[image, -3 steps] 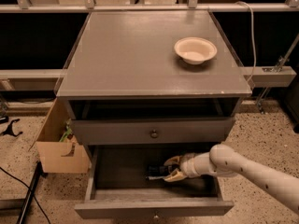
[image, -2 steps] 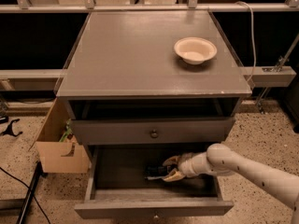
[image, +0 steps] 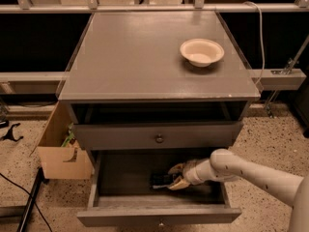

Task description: Place rxbar blueberry into middle drawer

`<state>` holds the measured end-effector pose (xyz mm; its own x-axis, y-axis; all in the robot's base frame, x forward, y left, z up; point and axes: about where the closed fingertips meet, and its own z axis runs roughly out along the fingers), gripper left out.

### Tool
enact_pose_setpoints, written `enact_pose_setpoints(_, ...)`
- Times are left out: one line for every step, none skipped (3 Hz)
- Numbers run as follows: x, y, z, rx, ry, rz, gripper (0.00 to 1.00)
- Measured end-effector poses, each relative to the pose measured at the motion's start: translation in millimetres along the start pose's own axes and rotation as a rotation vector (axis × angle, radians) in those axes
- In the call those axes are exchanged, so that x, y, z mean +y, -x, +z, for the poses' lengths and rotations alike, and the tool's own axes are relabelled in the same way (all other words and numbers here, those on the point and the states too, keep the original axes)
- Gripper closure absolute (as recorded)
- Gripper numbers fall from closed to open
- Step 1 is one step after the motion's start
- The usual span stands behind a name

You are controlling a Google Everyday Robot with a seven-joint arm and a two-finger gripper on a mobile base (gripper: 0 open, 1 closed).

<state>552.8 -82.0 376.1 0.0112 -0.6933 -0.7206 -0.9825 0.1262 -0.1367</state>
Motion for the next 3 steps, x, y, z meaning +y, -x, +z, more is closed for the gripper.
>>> enact_pose_setpoints(4,-10,4,0.002,0.001,0.031,1.0)
enact_pose_setpoints(5,-17,5,0.001,-0.004,0.046,1.0)
enact_pose_setpoints(7,-23,8,0.001,-0.008,0.056,0.97)
